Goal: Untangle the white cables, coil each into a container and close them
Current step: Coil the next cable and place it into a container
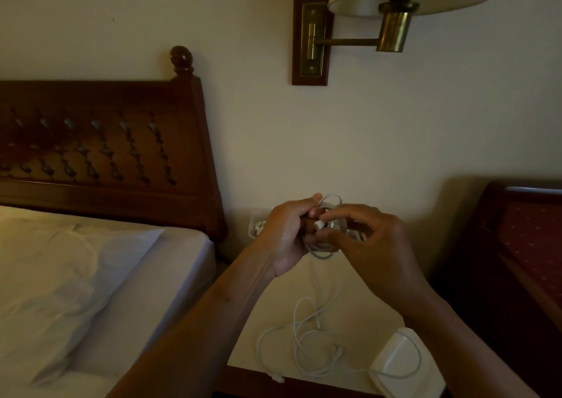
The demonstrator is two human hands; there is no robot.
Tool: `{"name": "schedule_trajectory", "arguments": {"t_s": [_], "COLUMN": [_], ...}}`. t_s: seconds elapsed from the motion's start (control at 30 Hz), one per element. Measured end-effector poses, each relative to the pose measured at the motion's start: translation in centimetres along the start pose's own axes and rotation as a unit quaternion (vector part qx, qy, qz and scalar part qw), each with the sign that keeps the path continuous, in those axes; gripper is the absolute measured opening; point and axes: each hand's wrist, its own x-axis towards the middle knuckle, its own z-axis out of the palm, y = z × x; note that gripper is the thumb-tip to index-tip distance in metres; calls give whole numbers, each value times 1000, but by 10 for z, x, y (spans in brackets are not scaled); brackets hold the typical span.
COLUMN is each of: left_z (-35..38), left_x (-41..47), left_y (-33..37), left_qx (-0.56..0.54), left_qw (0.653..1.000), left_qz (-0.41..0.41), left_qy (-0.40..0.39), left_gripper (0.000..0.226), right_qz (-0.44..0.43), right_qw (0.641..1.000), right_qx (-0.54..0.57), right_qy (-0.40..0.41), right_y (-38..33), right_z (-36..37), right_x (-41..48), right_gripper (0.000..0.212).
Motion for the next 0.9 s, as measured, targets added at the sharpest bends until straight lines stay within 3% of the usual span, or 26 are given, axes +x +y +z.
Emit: {"name": "schedule_trajectory", "arguments": {"t_s": [0.07, 0.2, 0.47, 0.6, 0.73, 0.9], "left_z": [0, -4, 6, 14, 17, 9], "left_x": [1, 4, 4, 1, -3, -13], "left_y": [1, 7, 3, -5, -4, 2], "left_qx": [-13, 12, 168, 197, 135, 17], "left_qw": [1000, 1000, 981, 975, 986, 990], "left_qz": [1, 21, 94, 104, 68, 55], "left_qy": [1, 5, 23, -16, -71, -133], "left_gripper": [48, 50, 49, 49, 49, 41], "right_qz": [-33, -123, -256, -116, 19, 36], "right_qw": [999, 959, 957, 991, 982, 976], "right_qx": [-17, -227, -125, 24, 170, 213], "right_qy": [13, 116, 62, 68, 75, 26], "right_y": [4, 13, 0, -18, -15, 6], "right_z": [2, 9, 6, -8, -18, -24], "right_x": [0, -3, -7, 11, 43, 45], "right_gripper": [24, 17, 14, 11, 13, 29]}}
